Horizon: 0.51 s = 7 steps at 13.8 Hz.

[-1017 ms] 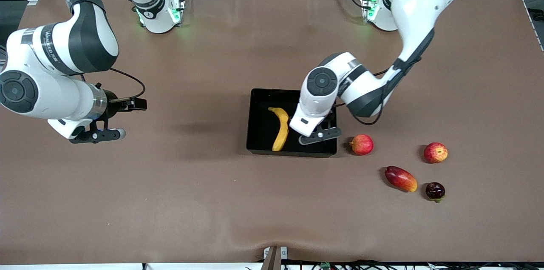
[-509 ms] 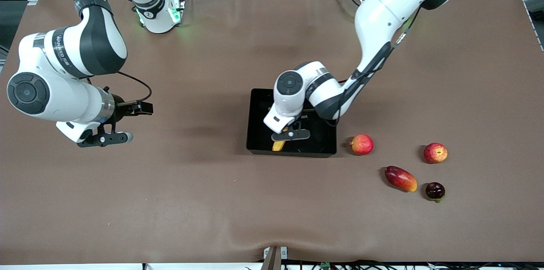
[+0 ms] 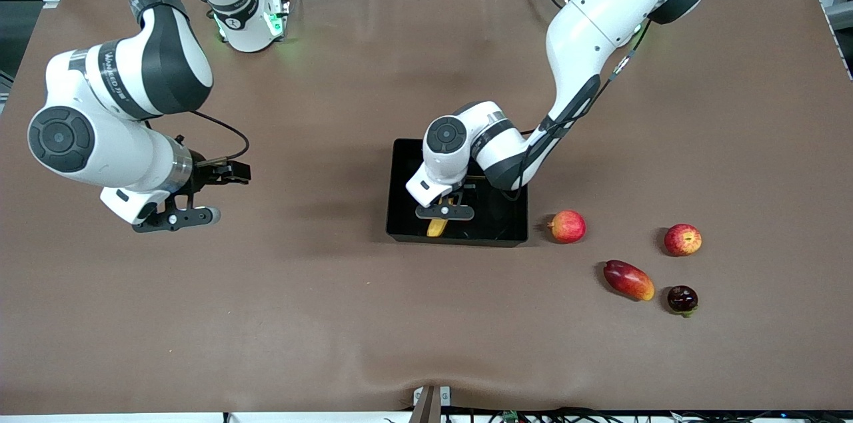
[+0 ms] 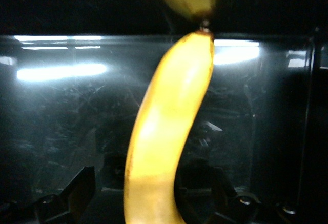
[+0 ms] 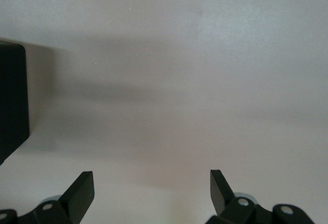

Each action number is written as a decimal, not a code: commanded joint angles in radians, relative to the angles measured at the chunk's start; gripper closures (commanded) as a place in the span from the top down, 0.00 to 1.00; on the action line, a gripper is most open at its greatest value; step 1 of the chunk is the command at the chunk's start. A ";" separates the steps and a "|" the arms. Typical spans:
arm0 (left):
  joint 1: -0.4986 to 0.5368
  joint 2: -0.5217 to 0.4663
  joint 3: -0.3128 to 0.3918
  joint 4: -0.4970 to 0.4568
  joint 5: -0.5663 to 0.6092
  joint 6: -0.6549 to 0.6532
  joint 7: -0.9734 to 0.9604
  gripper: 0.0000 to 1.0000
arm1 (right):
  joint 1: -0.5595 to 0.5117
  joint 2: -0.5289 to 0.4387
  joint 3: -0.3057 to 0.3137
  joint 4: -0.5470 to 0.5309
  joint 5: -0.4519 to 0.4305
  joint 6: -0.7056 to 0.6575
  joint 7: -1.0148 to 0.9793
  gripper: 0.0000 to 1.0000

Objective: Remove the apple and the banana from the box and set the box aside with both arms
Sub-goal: 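Grasp the banana with the left gripper while the right gripper approaches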

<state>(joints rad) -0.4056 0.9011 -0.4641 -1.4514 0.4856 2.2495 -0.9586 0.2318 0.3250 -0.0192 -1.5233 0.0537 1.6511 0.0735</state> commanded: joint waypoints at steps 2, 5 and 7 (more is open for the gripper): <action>-0.016 0.030 0.007 0.025 -0.015 0.007 0.018 0.50 | 0.003 0.008 -0.002 0.009 0.005 0.009 0.014 1.00; -0.018 0.018 0.007 0.026 -0.015 0.005 0.015 0.00 | 0.004 0.008 -0.002 0.008 0.005 0.009 0.014 1.00; -0.016 -0.004 -0.001 0.028 -0.013 -0.005 0.014 0.00 | 0.014 0.008 -0.002 0.011 0.006 0.009 0.014 1.00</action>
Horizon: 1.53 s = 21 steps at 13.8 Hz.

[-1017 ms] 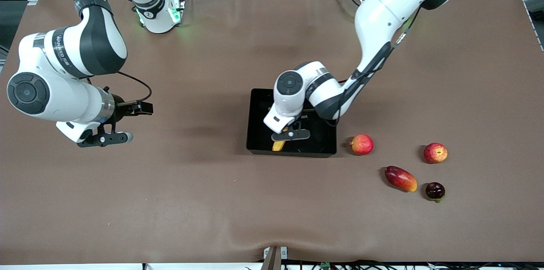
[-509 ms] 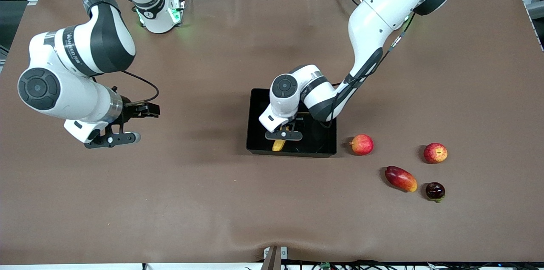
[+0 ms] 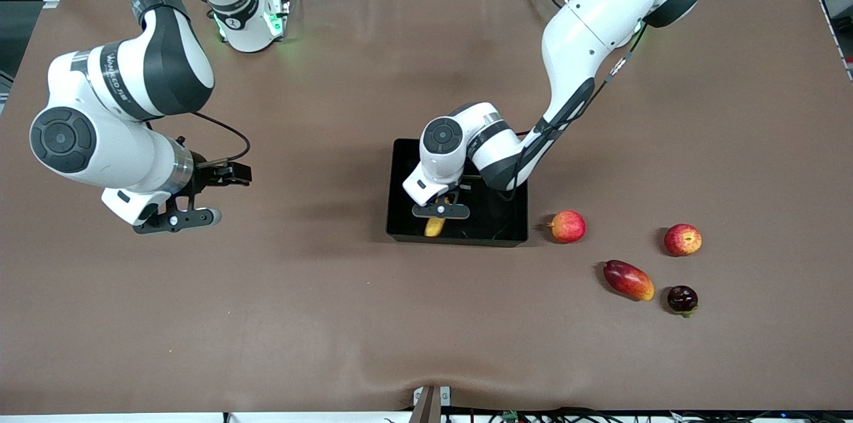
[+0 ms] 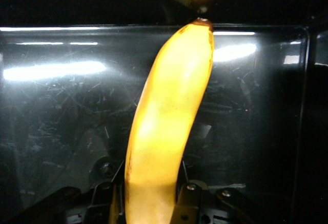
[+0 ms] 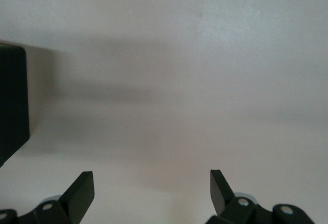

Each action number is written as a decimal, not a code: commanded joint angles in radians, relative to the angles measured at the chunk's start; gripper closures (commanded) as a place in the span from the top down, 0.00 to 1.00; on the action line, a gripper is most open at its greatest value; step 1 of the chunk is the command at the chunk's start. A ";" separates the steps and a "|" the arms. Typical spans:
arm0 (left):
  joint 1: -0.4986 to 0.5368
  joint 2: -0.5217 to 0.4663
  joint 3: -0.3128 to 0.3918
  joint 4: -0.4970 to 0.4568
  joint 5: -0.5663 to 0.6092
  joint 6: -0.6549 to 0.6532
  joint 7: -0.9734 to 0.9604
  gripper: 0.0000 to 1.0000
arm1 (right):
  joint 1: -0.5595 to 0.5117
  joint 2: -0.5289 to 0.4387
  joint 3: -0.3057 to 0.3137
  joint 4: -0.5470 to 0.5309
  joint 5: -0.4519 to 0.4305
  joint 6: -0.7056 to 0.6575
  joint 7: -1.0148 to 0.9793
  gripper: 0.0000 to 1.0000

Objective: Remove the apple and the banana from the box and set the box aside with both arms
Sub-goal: 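Lift the banana out while the right gripper grips the box rim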

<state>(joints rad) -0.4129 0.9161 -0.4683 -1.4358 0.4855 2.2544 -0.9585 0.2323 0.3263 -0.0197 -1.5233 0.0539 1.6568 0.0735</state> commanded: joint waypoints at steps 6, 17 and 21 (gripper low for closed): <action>0.028 -0.144 -0.041 0.011 -0.022 -0.114 0.014 0.00 | 0.019 0.057 -0.002 0.009 0.052 0.079 0.034 1.00; 0.334 -0.505 -0.056 -0.061 -0.251 -0.556 0.221 0.00 | 0.360 0.198 -0.002 0.018 0.047 0.334 0.406 1.00; 0.538 -0.562 -0.056 -0.221 -0.252 -0.549 0.234 0.00 | 0.371 0.309 -0.002 0.022 0.049 0.480 0.433 1.00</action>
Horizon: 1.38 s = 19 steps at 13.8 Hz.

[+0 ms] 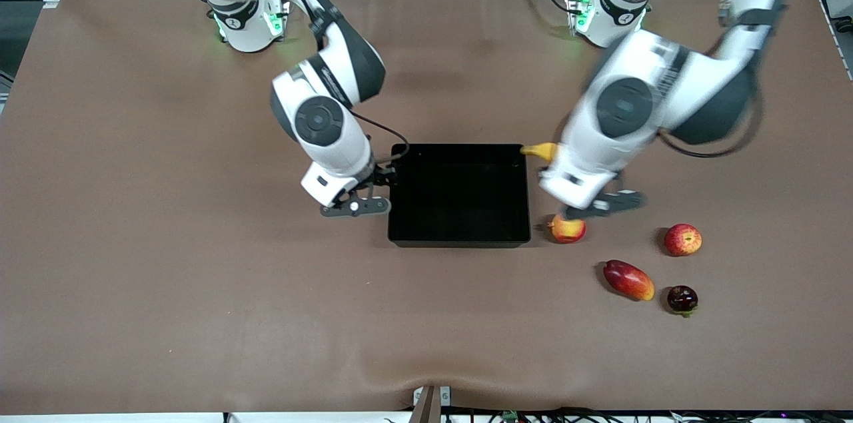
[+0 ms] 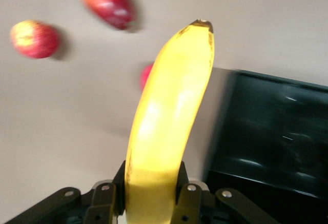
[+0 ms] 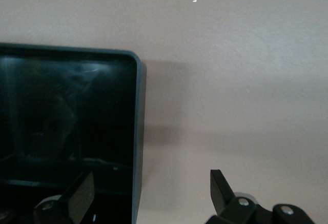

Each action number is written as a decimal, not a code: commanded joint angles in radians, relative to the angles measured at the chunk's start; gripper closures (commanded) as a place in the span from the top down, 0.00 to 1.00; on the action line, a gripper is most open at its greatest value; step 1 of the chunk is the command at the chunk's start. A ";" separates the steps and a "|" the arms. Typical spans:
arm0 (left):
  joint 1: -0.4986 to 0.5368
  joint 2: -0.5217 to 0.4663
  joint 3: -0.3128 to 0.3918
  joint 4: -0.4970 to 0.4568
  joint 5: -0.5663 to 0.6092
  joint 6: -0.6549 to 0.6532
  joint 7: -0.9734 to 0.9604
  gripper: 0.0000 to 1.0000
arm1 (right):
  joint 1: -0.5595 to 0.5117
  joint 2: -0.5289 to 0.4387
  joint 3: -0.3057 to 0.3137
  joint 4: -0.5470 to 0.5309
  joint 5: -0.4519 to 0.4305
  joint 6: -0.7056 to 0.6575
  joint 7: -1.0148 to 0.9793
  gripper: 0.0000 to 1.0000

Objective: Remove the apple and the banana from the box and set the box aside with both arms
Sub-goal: 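Place the banana beside the apples while the right gripper drags the box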

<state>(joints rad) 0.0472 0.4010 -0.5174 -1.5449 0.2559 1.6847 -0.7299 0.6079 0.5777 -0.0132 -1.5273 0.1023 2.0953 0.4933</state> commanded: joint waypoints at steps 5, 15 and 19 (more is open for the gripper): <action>0.267 -0.028 -0.007 -0.331 -0.027 0.275 -0.017 0.00 | 0.049 0.137 -0.010 0.006 -0.003 0.113 0.082 0.34; 0.352 0.192 0.013 -0.380 -0.009 0.558 -0.117 0.00 | -0.054 -0.014 -0.008 -0.062 0.008 0.014 0.076 0.00; 0.352 0.208 0.020 -0.380 0.006 0.563 -0.112 0.48 | -0.239 -0.154 -0.008 -0.175 0.010 -0.026 -0.141 0.00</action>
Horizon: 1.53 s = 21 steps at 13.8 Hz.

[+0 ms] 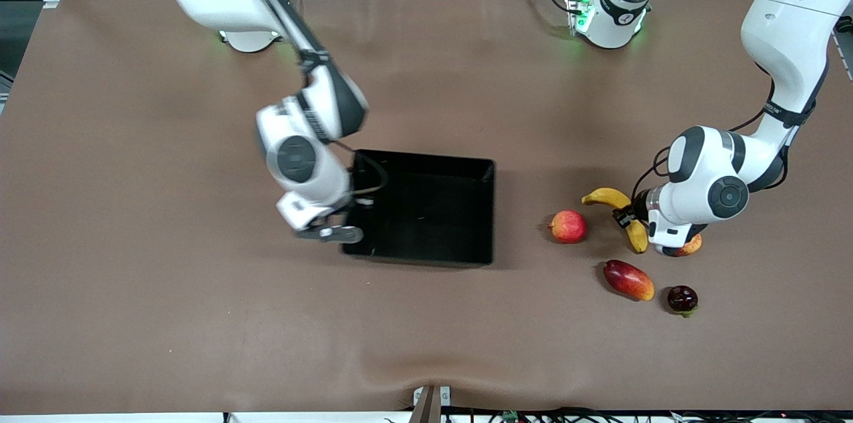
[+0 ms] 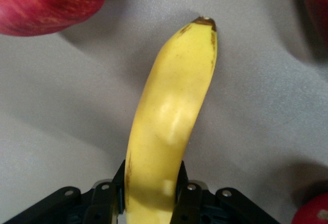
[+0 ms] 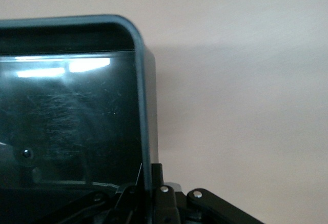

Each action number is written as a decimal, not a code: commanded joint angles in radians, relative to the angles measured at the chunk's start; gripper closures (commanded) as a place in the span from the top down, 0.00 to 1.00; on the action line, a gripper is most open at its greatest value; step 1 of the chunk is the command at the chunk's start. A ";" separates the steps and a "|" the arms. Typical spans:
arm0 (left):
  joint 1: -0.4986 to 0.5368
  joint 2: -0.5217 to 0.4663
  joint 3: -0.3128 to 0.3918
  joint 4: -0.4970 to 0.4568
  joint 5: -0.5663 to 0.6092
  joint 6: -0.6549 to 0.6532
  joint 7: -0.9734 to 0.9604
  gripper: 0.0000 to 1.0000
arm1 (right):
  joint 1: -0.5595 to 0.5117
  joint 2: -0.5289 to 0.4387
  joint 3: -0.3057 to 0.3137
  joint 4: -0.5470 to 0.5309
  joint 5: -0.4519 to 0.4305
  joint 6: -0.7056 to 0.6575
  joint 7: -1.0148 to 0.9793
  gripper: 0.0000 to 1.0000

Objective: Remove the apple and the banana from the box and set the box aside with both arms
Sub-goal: 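Slide the box toward the right arm while the left gripper withdraws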

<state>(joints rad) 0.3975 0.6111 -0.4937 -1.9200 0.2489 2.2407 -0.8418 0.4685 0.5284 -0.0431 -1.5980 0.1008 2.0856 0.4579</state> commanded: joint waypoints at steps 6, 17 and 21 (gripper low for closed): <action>-0.008 -0.137 -0.037 0.047 0.018 -0.110 0.006 1.00 | -0.446 -0.096 0.022 -0.105 0.013 -0.096 -0.491 0.00; 0.004 -0.351 -0.123 0.487 0.010 -0.607 0.361 1.00 | -0.815 0.100 0.020 -0.026 0.010 0.079 -0.883 0.06; 0.038 -0.476 -0.120 0.489 -0.052 -0.690 0.489 1.00 | -0.821 0.058 0.022 -0.002 0.011 0.062 -0.878 1.00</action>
<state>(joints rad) 0.3980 0.2034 -0.6110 -1.4133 0.2434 1.5862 -0.4124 -0.3365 0.6271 -0.0460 -1.6318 0.1019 2.1800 -0.4157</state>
